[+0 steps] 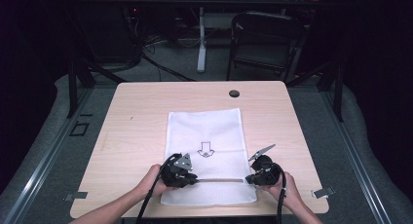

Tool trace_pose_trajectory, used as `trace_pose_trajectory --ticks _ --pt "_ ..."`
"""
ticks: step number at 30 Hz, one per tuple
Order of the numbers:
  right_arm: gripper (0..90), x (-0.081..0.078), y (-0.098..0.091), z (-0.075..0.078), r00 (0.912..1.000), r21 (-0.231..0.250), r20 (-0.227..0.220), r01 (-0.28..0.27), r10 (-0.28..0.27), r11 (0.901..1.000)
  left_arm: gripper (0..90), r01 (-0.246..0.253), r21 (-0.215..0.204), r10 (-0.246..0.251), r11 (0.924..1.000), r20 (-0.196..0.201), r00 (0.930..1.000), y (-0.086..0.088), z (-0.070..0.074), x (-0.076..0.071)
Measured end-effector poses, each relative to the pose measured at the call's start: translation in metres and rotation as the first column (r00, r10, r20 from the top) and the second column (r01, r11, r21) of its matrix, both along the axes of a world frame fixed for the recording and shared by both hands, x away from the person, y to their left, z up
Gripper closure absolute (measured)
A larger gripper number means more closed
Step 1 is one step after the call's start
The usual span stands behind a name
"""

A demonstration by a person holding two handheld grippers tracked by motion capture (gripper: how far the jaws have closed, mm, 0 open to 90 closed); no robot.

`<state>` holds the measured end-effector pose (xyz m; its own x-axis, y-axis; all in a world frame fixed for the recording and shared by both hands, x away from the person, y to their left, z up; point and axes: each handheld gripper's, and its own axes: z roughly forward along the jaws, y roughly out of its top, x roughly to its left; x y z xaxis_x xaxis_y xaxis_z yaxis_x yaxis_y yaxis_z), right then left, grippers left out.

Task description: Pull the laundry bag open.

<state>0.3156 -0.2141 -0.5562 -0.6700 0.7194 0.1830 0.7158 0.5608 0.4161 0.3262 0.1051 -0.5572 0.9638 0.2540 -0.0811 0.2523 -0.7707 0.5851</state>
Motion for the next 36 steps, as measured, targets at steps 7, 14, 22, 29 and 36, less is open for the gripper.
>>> trace_pose_trajectory --ticks 7,14,22,29,36 --pt "90.0 0.0 0.0 0.0 1.0 0.001 0.0 0.0 0.0 1.0 81.9 -0.018 -0.001 0.018 0.9998 -0.001 0.9998 0.01 0.001 0.0" --pt "90.0 0.0 0.0 0.0 1.0 0.002 0.001 0.004 -0.004 1.0 82.0 -0.024 0.011 0.024 0.9996 0.0 0.9997 0.015 0.001 0.001" --pt "90.0 0.0 0.0 0.0 1.0 -0.005 0.001 0.0 0.0 1.0 81.9 -0.037 0.019 0.037 0.9991 0.009 0.9993 0.023 0.002 0.0" --pt "90.0 0.0 0.0 0.0 1.0 -0.002 -0.001 0.005 -0.005 1.0 81.9 -0.043 0.029 0.042 0.9987 0.013 0.999 0.029 0.003 -0.001" --pt "90.0 0.0 0.0 0.0 1.0 -0.007 0.001 0.002 -0.002 1.0 82.0 -0.038 0.02 0.038 0.9991 0.0 0.9993 0.035 0.003 0.0"
